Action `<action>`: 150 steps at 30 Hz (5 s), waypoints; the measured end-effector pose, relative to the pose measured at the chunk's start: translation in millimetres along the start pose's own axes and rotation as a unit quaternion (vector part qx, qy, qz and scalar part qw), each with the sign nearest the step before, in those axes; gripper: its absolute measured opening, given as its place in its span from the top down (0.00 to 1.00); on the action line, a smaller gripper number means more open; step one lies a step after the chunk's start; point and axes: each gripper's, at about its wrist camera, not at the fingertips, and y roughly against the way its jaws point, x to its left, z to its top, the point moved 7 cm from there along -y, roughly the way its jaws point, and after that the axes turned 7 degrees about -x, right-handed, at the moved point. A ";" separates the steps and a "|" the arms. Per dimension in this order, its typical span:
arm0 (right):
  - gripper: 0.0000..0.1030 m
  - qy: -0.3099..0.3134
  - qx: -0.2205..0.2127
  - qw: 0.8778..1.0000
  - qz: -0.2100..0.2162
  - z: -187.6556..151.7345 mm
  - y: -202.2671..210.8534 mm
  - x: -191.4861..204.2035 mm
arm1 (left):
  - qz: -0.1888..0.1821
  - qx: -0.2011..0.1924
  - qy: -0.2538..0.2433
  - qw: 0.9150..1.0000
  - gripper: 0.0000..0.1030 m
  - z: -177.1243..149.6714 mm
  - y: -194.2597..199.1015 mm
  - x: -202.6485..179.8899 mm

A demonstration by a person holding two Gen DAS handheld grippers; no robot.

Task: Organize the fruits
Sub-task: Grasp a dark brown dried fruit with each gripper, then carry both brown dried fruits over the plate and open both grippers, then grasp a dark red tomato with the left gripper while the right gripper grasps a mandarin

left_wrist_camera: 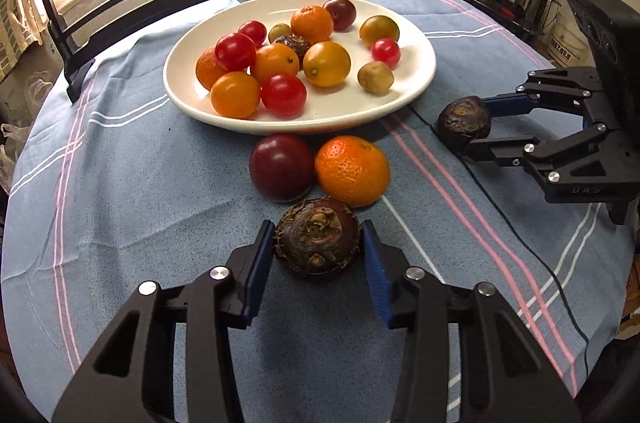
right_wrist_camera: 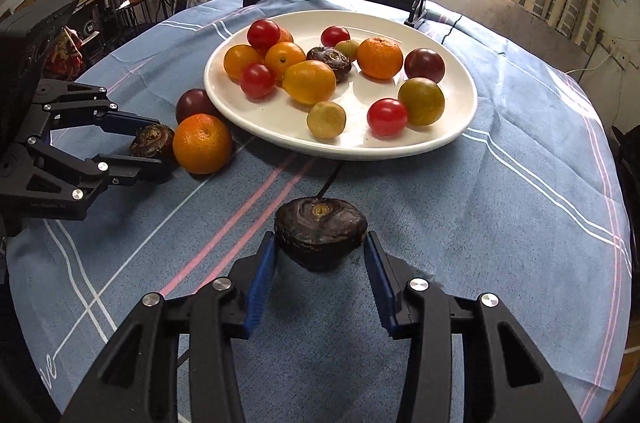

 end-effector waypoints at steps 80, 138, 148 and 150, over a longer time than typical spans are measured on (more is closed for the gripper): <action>0.41 -0.098 -0.176 0.979 -0.008 140.6 -6.1 -50.3 | 0.101 -0.123 0.089 0.983 0.37 148.0 -30.4 52.0; 0.59 -0.062 -0.044 0.995 0.063 16.9 0.8 37.9 | 0.051 -0.010 0.019 0.998 0.61 30.3 -25.9 13.8; 0.59 -0.051 -0.051 0.995 0.068 13.5 10.6 44.8 | 0.037 -0.045 0.020 0.998 0.65 23.2 20.8 12.6; 0.59 -0.049 -0.056 0.995 0.070 15.6 13.8 46.2 | 0.037 -0.065 0.023 0.997 0.65 30.4 34.7 12.5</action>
